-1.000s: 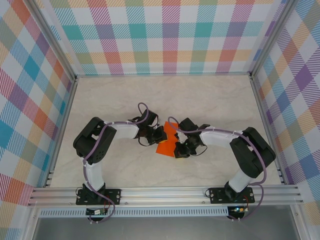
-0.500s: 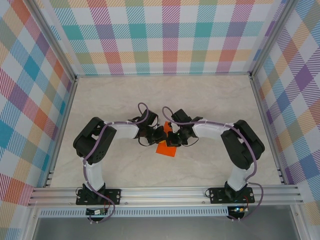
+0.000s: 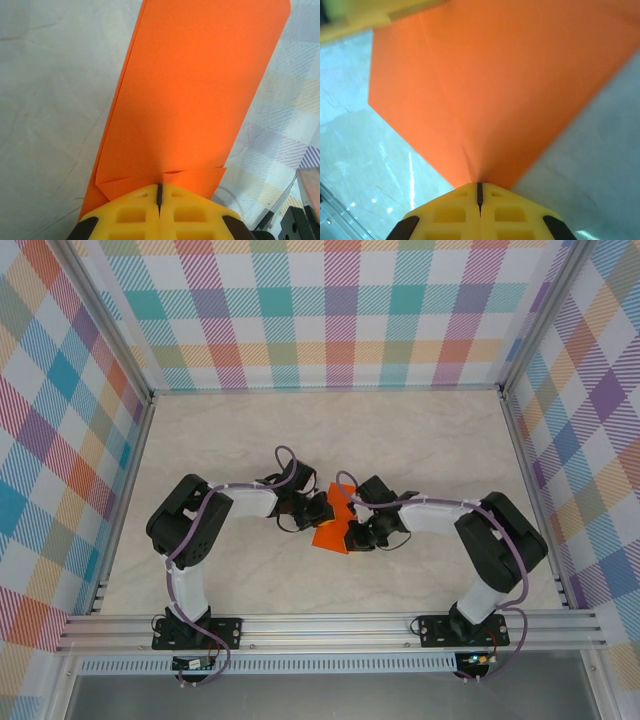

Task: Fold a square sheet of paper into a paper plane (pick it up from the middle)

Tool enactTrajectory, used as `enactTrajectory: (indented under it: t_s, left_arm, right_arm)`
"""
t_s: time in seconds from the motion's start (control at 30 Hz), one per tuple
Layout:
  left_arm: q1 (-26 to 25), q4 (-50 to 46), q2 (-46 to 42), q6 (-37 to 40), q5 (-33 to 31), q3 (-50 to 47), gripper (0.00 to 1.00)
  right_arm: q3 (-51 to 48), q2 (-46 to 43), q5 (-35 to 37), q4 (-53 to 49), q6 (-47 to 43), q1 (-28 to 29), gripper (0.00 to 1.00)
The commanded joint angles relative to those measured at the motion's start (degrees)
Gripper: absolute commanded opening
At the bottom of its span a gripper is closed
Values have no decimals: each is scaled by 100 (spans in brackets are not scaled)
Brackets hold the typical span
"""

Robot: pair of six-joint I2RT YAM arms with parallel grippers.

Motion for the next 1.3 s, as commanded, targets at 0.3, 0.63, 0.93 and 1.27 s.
enactTrajectory:
  t_s: [0.3, 0.63, 0.93, 1.27]
  left_arm:
    - [-108, -584, 331, 8, -484, -176, 0]
    - [-187, -388, -44, 249, -165, 43, 2]
    - [-324, -123, -725, 706, -49, -139, 8]
    - [-453, 173, -319, 647, -15, -303, 6]
  right_arm:
    - [369, -391, 118, -108, 344, 15, 0]
    - [431, 349, 336, 6, 556, 17, 0]
    - [445, 579, 580, -282, 525, 17, 0]
    - [444, 607, 625, -379, 478, 17, 0]
